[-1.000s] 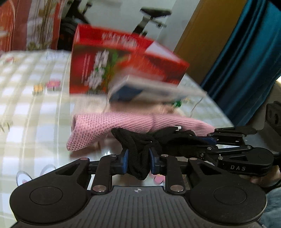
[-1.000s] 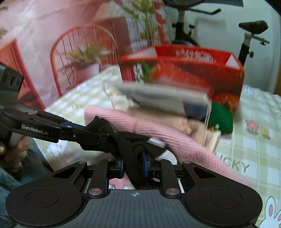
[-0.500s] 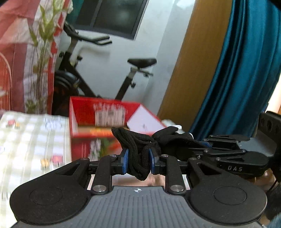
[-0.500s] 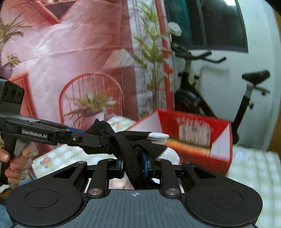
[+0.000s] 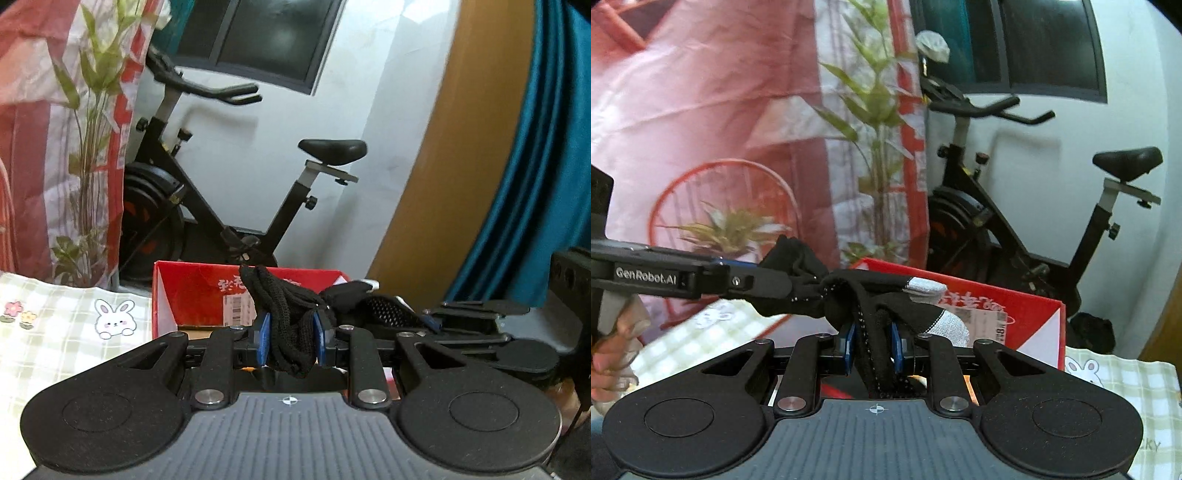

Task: Organize soft objects
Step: 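Carry the black glove into the red box and open both grippers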

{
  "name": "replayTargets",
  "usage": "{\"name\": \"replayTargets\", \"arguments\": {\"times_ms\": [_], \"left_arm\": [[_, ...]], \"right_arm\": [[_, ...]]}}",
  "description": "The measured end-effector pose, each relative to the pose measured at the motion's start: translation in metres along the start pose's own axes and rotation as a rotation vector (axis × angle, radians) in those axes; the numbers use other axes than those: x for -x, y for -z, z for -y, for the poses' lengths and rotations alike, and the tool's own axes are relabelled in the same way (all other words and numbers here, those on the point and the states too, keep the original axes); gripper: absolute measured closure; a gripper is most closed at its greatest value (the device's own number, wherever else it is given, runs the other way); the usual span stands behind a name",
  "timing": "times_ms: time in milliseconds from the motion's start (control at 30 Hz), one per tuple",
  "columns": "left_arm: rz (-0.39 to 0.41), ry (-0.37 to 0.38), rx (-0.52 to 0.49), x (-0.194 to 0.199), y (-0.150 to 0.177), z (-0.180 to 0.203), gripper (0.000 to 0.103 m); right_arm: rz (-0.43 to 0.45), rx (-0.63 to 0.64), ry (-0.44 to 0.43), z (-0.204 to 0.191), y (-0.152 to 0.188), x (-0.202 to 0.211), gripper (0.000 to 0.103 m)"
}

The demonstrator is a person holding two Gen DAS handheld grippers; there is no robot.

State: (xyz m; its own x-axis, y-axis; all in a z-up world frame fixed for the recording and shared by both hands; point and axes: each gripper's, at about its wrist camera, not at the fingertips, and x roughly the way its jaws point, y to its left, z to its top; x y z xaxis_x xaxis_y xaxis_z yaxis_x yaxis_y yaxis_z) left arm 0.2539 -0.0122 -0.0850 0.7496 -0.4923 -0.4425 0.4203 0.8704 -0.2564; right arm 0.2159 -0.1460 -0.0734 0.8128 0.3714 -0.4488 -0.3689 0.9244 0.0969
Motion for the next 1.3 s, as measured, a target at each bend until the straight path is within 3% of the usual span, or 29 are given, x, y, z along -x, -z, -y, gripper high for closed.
{"name": "replayTargets", "arguments": {"times_ms": [400,733,767,900,933,1300], "left_arm": [[-0.128,-0.046,0.036,-0.066,-0.003,-0.031,0.078],[-0.176,-0.058,0.054,-0.087,0.001,-0.047,0.076],[-0.175,-0.061,0.046,-0.090,0.001,-0.047,0.076],[-0.158,-0.104,0.001,-0.088,0.004,-0.047,0.044],[-0.154,-0.114,-0.004,-0.086,0.004,-0.048,0.041],[-0.149,-0.122,-0.017,-0.046,0.008,-0.039,0.041]], "right_arm": [[-0.169,0.000,0.073,0.033,0.006,-0.094,0.085],[-0.262,0.043,0.124,0.031,0.009,-0.131,0.084],[-0.271,0.041,0.144,0.031,0.009,-0.131,0.082],[-0.269,0.012,0.211,0.040,0.014,-0.129,0.074],[-0.269,0.004,0.219,0.042,0.015,-0.128,0.073],[-0.198,0.006,0.182,0.022,0.016,-0.082,0.071]]}}
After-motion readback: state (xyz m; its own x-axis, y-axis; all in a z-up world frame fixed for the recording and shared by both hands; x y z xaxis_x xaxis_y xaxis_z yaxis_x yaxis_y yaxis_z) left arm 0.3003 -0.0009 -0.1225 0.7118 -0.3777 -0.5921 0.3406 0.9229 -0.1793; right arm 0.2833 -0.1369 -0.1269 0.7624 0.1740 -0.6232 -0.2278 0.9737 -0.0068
